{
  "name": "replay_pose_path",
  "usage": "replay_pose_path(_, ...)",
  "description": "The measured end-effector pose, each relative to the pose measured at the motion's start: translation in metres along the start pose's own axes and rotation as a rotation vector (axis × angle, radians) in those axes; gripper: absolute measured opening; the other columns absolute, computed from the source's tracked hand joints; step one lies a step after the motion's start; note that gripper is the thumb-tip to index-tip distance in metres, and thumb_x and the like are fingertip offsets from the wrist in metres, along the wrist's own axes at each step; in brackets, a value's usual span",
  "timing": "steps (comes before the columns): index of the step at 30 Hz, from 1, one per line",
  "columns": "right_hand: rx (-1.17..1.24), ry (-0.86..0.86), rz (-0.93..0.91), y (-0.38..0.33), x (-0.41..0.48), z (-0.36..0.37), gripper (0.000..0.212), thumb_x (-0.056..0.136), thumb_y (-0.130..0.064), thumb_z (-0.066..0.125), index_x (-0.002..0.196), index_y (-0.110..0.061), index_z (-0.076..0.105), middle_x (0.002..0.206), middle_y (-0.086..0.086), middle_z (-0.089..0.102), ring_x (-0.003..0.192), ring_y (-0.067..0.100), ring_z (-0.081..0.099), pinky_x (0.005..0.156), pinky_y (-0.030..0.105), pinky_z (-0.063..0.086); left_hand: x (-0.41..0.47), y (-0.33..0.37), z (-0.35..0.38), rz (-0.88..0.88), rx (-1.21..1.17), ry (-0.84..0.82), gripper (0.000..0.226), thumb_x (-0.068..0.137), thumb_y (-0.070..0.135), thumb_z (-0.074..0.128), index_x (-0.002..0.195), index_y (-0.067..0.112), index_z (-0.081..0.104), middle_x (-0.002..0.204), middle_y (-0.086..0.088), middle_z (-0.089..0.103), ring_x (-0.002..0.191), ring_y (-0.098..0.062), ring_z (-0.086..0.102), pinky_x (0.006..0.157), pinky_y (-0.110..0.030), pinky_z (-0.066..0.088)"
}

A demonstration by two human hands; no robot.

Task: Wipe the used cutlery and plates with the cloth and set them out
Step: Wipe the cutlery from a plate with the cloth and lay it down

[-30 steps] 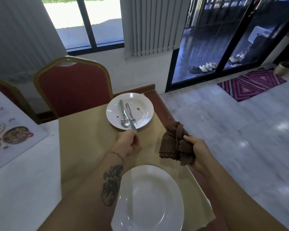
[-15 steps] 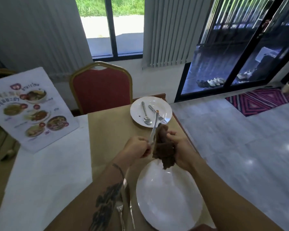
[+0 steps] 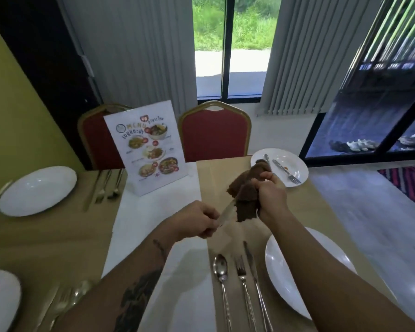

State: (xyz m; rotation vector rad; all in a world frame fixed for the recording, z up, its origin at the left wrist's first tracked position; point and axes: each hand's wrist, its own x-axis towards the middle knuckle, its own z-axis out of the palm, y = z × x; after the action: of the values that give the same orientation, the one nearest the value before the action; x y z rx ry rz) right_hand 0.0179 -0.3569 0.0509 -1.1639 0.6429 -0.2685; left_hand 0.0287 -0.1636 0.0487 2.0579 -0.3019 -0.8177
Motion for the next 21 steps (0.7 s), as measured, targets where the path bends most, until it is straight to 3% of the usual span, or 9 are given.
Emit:
replay_pose_path(4,0.209,-0.199,0.141,-0.003,-0.008,0.033,0.033,0.099,0.002,0.048,0.128,-0.013,0.056,0.125,0.021,0.064,0.103,0.033,0.064,0.098,0.052,0.053,-0.024,-0.026,-0.021,-0.011,-0.239,-0.056,0.017,0.096,0.000,0.053,0.091,0.004,0.068,0.074,-0.008,0.061,0.065,-0.016,0.057,0.066,-0.028,0.053)
replay_pose_path(9,0.294,-0.465,0.272,0.018,-0.032,0.055,0.034,0.102,-0.003,0.041,0.124,-0.019,0.062,0.108,0.018,0.072,0.088,0.030,0.069,0.074,0.044,0.057,-0.031,-0.041,-0.015,-0.096,-0.840,-0.072,0.012,0.098,0.001,0.051,0.097,0.002,0.063,0.075,-0.009,0.061,0.065,-0.017,0.056,0.059,-0.023,0.053)
replay_pose_path(12,0.133,-0.414,0.226,0.021,-0.038,0.061,0.030,0.098,0.001,0.046,0.122,-0.014,0.057,0.109,0.017,0.070,0.084,0.029,0.068,0.064,0.038,0.056,-0.033,-0.045,-0.014,-0.192,-0.766,0.015,0.011,0.098,0.013,0.059,0.096,0.002,0.063,0.082,-0.013,0.071,0.074,-0.021,0.065,0.068,-0.028,0.058)
replay_pose_path(14,0.012,-0.401,0.178,0.017,-0.038,0.060,0.029,0.095,0.004,0.049,0.117,-0.014,0.057,0.119,0.018,0.069,0.094,0.033,0.066,0.066,0.040,0.057,-0.031,-0.043,-0.025,-0.199,-0.687,0.185,0.016,0.099,0.018,0.058,0.102,0.003,0.062,0.094,-0.015,0.072,0.080,-0.024,0.067,0.069,-0.030,0.058)
replay_pose_path(17,-0.145,-0.418,0.102,0.005,-0.044,0.057,0.025,0.091,0.007,0.051,0.104,-0.013,0.059,0.119,0.018,0.068,0.099,0.036,0.066,0.062,0.041,0.059,-0.023,-0.023,-0.056,-0.085,-0.672,0.457,0.012,0.098,0.014,0.056,0.104,0.006,0.063,0.097,-0.013,0.069,0.081,-0.022,0.063,0.069,-0.030,0.053)
replay_pose_path(21,-0.291,-0.434,-0.015,-0.002,-0.056,0.058,0.021,0.092,0.010,0.049,0.095,-0.010,0.057,0.106,0.018,0.069,0.091,0.038,0.068,0.059,0.040,0.060,-0.008,0.019,-0.080,0.102,-0.493,0.504,0.019,0.095,0.018,0.060,0.112,0.011,0.065,0.100,-0.008,0.068,0.085,-0.020,0.065,0.070,-0.029,0.054)
